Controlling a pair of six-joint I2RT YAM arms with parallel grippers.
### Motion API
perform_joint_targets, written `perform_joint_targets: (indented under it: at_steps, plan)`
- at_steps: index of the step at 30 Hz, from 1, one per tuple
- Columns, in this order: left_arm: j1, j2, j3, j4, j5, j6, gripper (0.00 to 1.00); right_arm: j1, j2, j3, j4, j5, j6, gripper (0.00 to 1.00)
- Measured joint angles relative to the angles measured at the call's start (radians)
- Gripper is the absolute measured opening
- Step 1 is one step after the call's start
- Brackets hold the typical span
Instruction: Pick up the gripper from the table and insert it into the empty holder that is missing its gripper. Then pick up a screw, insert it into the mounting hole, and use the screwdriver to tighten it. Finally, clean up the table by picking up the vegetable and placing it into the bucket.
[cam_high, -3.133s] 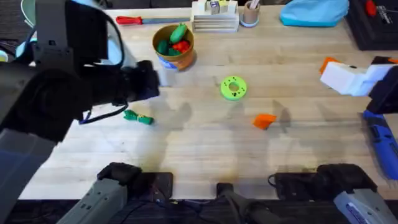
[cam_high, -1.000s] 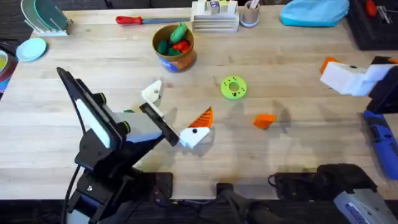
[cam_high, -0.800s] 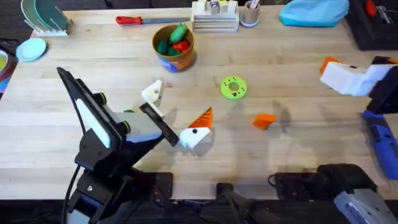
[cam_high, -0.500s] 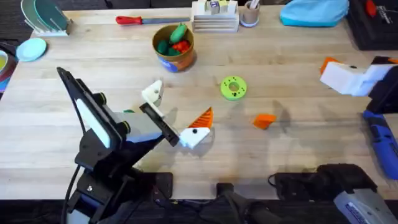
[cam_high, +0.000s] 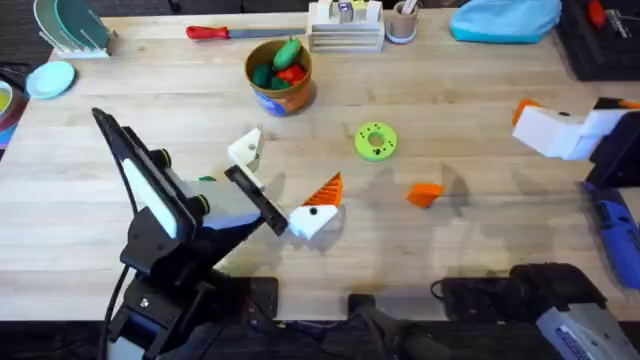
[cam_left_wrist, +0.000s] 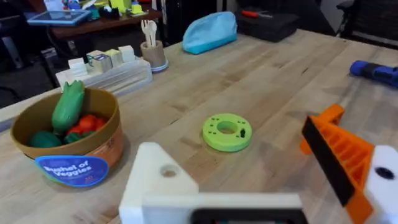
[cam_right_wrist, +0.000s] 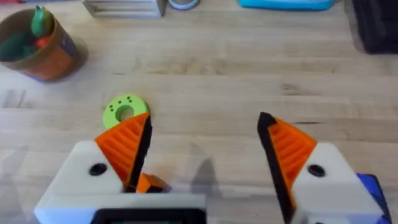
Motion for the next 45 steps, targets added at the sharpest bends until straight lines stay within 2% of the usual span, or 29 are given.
perform_joint_targets:
  at_steps: [9, 13, 17, 21, 27, 32, 38, 45]
  plan:
    - [0.0, 0.0, 0.0, 0.0, 0.0, 0.0, 0.993, 0.0, 0.0, 0.0, -0.113, -0.007, 0.036, 0.992]
    - [0.0, 0.0, 0.0, 0.0, 0.0, 0.0, 0.993, 0.0, 0.004, 0.001, -0.119, -0.089, 0.056, 0.991]
    - [0.0, 0.0, 0.0, 0.0, 0.0, 0.0, 0.993, 0.025, 0.075, 0.003, -0.184, -0.203, -0.036, 0.992]
    - [0.0, 0.0, 0.0, 0.0, 0.0, 0.0, 0.993, 0.096, 0.188, 0.003, -0.245, -0.229, -0.122, 0.992]
    - [0.0, 0.0, 0.0, 0.0, 0.0, 0.0, 0.993, 0.223, 0.311, 0.003, -0.256, -0.22, -0.245, 0.992]
    - [0.0, 0.0, 0.0, 0.0, 0.0, 0.0, 0.993, 0.322, 0.406, 0.003, -0.252, -0.167, -0.307, 0.991]
    - [0.0, 0.0, 0.0, 0.0, 0.0, 0.0, 0.993, 0.347, 0.521, 0.003, -0.171, -0.133, -0.33, 0.991]
    - [0.0, 0.0, 0.0, 0.0, 0.0, 0.0, 0.992, 0.384, 0.699, 0.003, -0.161, -0.04, -0.348, 0.991]
